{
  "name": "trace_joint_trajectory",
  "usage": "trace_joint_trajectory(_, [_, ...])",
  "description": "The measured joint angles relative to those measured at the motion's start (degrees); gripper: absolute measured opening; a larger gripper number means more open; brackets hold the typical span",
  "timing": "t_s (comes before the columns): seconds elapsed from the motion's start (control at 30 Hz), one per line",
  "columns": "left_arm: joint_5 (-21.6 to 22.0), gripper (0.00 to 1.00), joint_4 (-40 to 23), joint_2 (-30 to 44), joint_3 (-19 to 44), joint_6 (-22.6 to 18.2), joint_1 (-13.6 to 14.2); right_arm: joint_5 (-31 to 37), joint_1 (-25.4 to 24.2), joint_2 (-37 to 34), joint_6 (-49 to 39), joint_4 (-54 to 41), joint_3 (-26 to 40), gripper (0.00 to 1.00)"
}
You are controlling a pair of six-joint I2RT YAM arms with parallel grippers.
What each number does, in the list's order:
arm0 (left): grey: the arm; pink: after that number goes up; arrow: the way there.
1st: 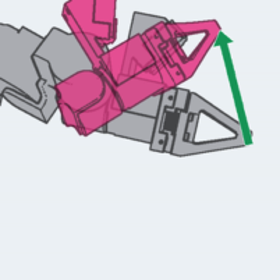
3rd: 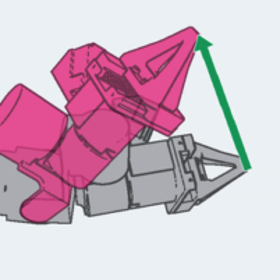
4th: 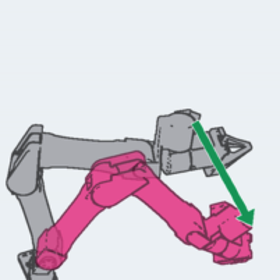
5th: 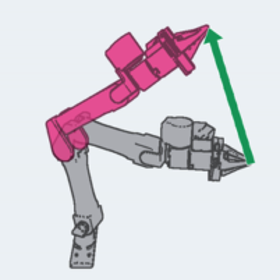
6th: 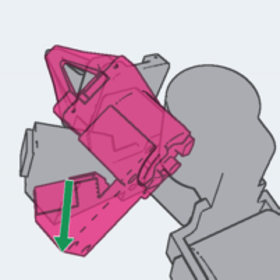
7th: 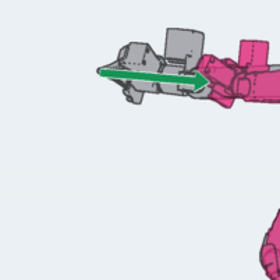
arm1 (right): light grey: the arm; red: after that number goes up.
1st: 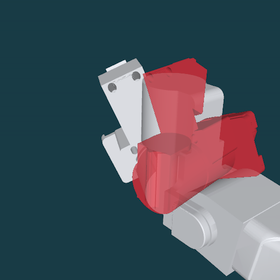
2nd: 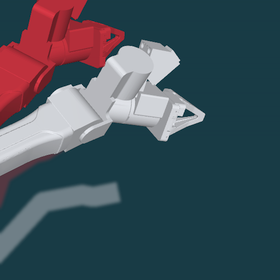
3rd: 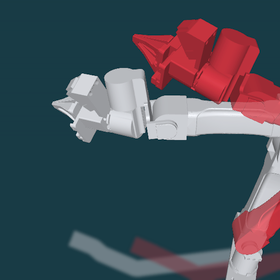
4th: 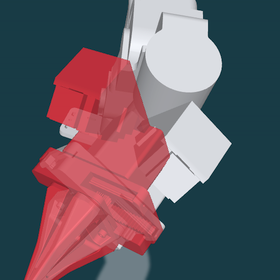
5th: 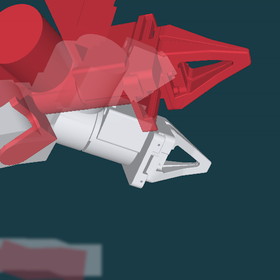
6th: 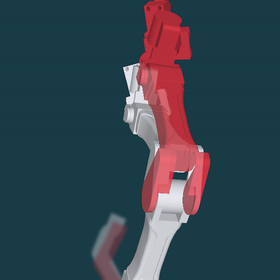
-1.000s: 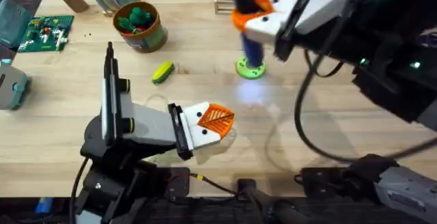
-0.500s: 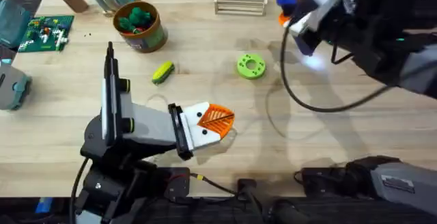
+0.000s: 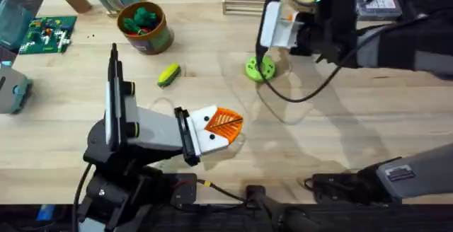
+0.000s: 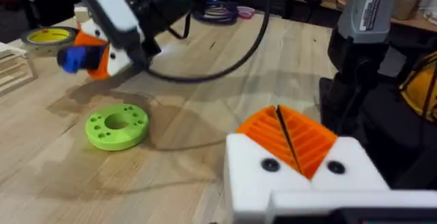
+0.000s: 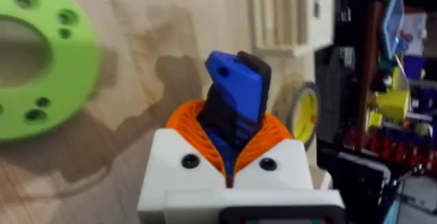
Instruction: Pick up the gripper from the table and insert it into the empty holder that is missing its gripper. Then pick up a screw, insert it into the mounting hole, and use the screwdriver to tighten it. Finally, clean up the table by picking up the vegetable and placing it into the bucket.
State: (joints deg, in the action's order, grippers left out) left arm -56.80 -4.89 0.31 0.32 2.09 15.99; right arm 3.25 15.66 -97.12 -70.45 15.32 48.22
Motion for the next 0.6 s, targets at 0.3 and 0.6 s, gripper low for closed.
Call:
trace_joint_trajectory(0.3, [0.0, 0.007, 0.0, -0.02, 0.0, 0.0, 0.0, 1.1, 1.45, -4.12, -3.41, -4.37, 1.28, 0.146])
trace_joint_trajectory(0.6, [0.0, 0.007, 0.0, -0.02, 0.0, 0.0, 0.0, 2.06, 1.36, -3.53, -3.31, -4.24, 3.55, 0.985])
